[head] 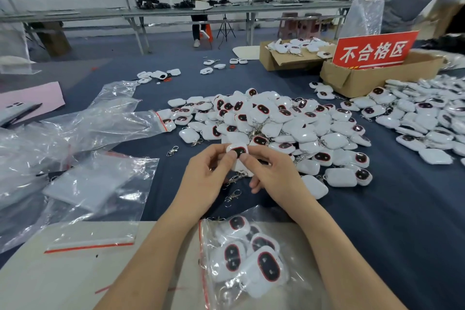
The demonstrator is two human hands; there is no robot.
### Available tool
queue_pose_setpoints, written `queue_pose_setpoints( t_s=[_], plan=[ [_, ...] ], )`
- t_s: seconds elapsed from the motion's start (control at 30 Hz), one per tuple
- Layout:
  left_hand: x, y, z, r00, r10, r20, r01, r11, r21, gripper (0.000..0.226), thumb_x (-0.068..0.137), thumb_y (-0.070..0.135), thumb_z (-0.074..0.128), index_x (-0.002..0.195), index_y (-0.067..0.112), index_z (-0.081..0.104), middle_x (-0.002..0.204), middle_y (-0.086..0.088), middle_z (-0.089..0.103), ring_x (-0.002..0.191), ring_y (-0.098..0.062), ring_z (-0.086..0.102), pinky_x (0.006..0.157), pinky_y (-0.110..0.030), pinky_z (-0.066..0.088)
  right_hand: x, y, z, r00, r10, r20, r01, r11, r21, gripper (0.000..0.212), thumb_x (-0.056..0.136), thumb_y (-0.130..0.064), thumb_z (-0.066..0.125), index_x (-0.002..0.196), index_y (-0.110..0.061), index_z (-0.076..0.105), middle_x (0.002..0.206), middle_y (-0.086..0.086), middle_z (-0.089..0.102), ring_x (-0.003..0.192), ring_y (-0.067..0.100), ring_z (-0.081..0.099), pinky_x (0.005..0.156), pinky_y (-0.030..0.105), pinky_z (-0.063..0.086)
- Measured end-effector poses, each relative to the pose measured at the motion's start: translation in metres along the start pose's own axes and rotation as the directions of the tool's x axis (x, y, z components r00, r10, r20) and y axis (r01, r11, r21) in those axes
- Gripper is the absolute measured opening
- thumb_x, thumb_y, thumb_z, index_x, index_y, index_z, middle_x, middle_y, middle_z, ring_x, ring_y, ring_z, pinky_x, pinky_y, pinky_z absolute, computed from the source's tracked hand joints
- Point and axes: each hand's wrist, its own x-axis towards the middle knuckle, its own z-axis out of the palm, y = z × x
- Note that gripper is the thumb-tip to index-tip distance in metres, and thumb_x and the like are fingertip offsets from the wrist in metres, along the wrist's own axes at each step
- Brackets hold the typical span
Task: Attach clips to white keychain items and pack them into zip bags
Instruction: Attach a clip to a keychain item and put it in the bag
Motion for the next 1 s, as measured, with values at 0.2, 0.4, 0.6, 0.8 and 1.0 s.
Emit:
queue_pose_setpoints(
  t_s=[0.2, 0.4, 0.6, 0.8, 1.0],
  plan=[
    [0.0029, -0.0014, -0.0029, 1.000, -0.006, 0.015, 0.006, 1.000, 0.001, 0.011, 0.099, 0.023, 0.064, 0.102, 0.030, 0.073, 0.086, 0.002, 0.074, 0.072, 0.001, 0.062, 0.070, -0.020, 0.055, 0.0030, 0.0031, -0.0011, 0.999, 0.038, -0.020, -0.037, 0.999, 0.034, 0.020, 0.097, -0.028, 0.066, 0.083, -0.042, 0.073, 0.068, -0.011, 0.071, 0.052, 0.009, 0.062, 0.050, 0.023, 0.055],
    [0.0038, -0.0002, -0.0020, 0.999, -0.003, 0.041, 0.005, 1.000, -0.026, 0.013, 0.099, 0.022, 0.064, 0.104, 0.029, 0.075, 0.081, 0.012, 0.074, 0.070, 0.004, 0.060, 0.069, -0.017, 0.053, 0.0049, 0.0041, -0.0004, 0.999, 0.041, -0.023, -0.039, 0.997, 0.071, 0.020, 0.098, -0.022, 0.064, 0.086, -0.034, 0.073, 0.078, -0.011, 0.071, 0.052, 0.011, 0.059, 0.049, 0.026, 0.055],
    [0.0033, 0.0006, -0.0023, 0.998, 0.010, 0.066, -0.008, 0.999, -0.039, 0.018, 0.099, 0.020, 0.064, 0.108, 0.032, 0.074, 0.081, 0.014, 0.072, 0.073, 0.003, 0.061, 0.069, -0.015, 0.051, 0.0065, 0.0046, -0.0001, 0.996, 0.084, -0.034, -0.082, 0.994, 0.066, 0.010, 0.098, -0.025, 0.064, 0.093, -0.027, 0.073, 0.086, -0.008, 0.069, 0.054, 0.011, 0.060, 0.053, 0.028, 0.056],
    [0.0013, 0.0024, -0.0036, 0.986, 0.049, 0.159, -0.051, 0.999, 0.010, 0.029, 0.097, 0.020, 0.065, 0.115, 0.042, 0.069, 0.100, 0.007, 0.075, 0.084, -0.009, 0.065, 0.079, -0.023, 0.053, 0.0064, 0.0055, 0.0005, 0.991, 0.102, -0.085, -0.094, 0.991, 0.092, 0.010, 0.097, -0.024, 0.064, 0.094, -0.024, 0.073, 0.075, -0.008, 0.070, 0.054, 0.008, 0.061, 0.054, 0.024, 0.056],
    [0.0016, -0.0003, -0.0025, 0.991, 0.035, 0.129, -0.035, 0.999, 0.002, 0.030, 0.097, 0.015, 0.066, 0.114, 0.039, 0.069, 0.101, 0.008, 0.075, 0.091, -0.016, 0.068, 0.084, -0.026, 0.054, 0.0044, 0.0085, 0.0004, 0.996, 0.076, -0.050, -0.071, 0.993, 0.092, 0.010, 0.098, -0.025, 0.063, 0.096, -0.026, 0.073, 0.076, -0.007, 0.073, 0.063, 0.009, 0.067, 0.061, 0.023, 0.058]
  ],
)
